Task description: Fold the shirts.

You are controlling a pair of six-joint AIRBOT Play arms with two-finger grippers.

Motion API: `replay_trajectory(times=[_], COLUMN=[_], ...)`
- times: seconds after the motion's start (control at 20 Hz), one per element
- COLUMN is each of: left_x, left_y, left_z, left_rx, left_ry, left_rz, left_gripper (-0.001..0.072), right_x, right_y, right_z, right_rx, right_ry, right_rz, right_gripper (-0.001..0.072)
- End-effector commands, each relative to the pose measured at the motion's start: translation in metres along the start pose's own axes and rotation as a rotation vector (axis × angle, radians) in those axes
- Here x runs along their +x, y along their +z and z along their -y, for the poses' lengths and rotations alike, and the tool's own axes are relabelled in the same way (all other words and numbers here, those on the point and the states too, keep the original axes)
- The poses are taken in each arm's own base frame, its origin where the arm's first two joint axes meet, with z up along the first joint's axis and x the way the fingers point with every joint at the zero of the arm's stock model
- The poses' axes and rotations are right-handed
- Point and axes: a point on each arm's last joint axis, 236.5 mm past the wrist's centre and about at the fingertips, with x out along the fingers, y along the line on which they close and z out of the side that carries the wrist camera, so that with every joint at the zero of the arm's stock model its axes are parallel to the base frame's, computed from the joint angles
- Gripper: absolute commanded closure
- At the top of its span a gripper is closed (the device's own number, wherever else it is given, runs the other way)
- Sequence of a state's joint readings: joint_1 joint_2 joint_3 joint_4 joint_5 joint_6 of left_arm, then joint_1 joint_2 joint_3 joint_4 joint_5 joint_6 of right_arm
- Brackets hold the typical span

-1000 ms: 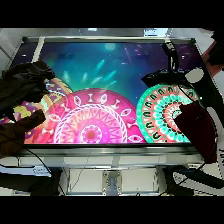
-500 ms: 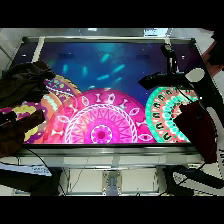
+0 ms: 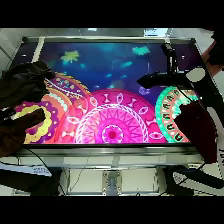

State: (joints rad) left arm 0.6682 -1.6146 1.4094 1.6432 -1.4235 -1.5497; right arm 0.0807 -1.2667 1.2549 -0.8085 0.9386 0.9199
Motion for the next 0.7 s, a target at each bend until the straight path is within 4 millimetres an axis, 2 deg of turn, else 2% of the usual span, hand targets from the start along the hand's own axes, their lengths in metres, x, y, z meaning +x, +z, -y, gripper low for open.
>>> replay_trajectory(times=[0.0,0.1,0.15,0.2,0.25,0.35,0.4,0.5,0.6,0.65], left_x=[-0.064,-0.156,-0.211,-0.265,-0.311,-0.384,-0.412,-0.455,-0.485,-0.488], left_y=[0.017,0.027,0.019,0.001,-0.022,-0.085,-0.12,-0.182,-0.237,-0.252], left_z=[0.092,0.181,0.227,0.27,0.306,0.368,0.395,0.432,0.451,0.456], left_rx=[0.083,0.23,0.332,0.439,0.54,0.742,0.825,0.917,0.993,1.039], left_ry=[-0.333,-0.633,-0.777,-0.901,-0.997,-1.133,-1.193,-1.347,-1.507,-1.531], left_rz=[0.113,0.292,0.378,0.459,0.522,0.624,0.666,0.718,0.704,0.71], left_gripper=[0.0692,0.0693,0.0693,0.0693,0.0693,0.0693,0.0693,0.0693,0.0693,0.0693], right_x=[-0.007,-0.019,-0.027,-0.034,-0.042,-0.055,-0.06,-0.074,-0.09,-0.101], right_y=[0.019,0.038,0.049,0.056,0.062,0.067,0.065,0.054,0.035,0.024], right_z=[-0.006,-0.01,-0.012,-0.011,-0.01,-0.005,-0.002,0.013,0.033,0.045], right_rx=[-0.001,-0.032,-0.056,-0.088,-0.121,-0.186,-0.212,-0.239,-0.249,-0.249], right_ry=[0.011,0.003,-0.01,-0.032,-0.056,-0.114,-0.145,-0.233,-0.341,-0.402], right_rz=[0.052,0.095,0.116,0.128,0.135,0.127,0.113,0.055,-0.038,-0.095], right_gripper=[0.0199,0.0199,0.02,0.02,0.02,0.02,0.02,0.02,0.02,0.02])
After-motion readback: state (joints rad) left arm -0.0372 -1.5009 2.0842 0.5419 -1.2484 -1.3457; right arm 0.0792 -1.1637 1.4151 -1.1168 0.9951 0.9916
